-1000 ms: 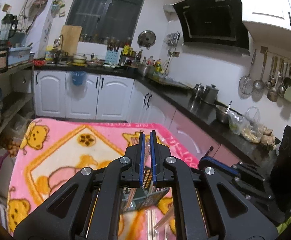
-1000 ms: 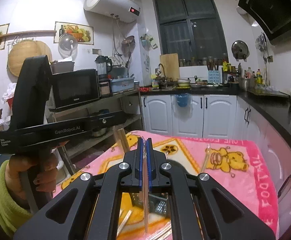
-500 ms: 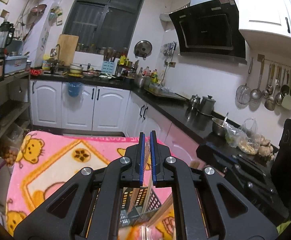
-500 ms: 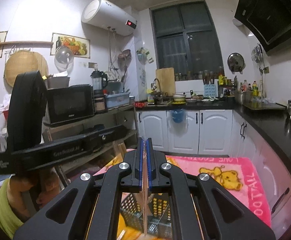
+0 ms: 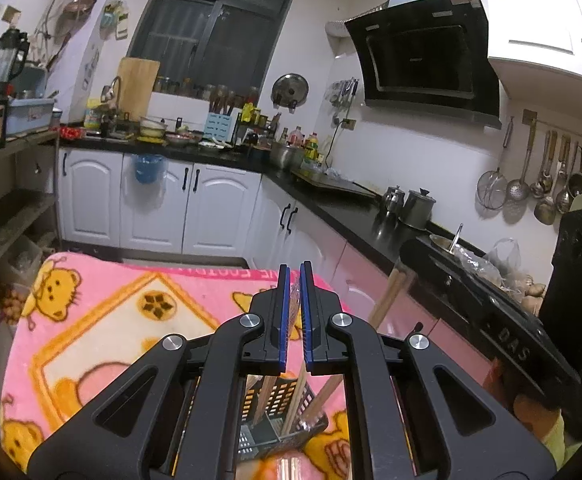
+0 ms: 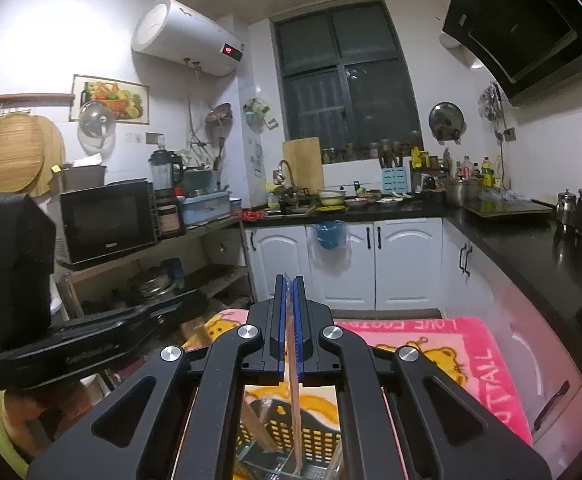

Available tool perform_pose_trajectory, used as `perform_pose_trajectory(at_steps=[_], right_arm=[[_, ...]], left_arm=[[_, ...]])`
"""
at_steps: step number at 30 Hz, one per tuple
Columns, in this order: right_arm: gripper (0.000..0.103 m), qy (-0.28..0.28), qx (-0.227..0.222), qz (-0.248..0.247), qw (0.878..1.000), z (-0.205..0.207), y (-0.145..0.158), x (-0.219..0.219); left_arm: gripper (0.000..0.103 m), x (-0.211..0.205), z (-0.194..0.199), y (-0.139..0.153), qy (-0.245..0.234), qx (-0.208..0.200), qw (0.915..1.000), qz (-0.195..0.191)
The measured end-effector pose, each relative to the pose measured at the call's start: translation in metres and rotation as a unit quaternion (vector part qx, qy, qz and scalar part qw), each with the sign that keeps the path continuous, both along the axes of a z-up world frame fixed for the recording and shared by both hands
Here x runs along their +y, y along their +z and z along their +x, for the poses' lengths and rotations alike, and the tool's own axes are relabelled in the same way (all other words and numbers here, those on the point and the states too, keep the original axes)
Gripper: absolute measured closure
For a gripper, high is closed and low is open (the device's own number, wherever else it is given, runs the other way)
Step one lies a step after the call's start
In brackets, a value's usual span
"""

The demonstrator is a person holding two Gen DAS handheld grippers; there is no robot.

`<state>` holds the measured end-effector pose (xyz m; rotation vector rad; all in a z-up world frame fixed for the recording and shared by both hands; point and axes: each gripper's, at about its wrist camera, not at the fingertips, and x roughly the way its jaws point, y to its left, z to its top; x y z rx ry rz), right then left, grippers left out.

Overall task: Organize utensils
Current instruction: 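Lift both held chopsticks and carry them above the green caddy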

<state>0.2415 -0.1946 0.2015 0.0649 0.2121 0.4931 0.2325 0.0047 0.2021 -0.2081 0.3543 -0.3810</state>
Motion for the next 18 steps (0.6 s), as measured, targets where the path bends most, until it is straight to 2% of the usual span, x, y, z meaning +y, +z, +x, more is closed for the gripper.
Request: perform_pose_trajectory(at_steps=[18], right_arm=[[0.099, -0.019, 0.041, -0.005, 0.999, 0.034, -0.027, 0.012]], left_arm=[[0.100, 0.005, 0.024, -0.046, -0.010, 0.053, 0.9985, 0.004]])
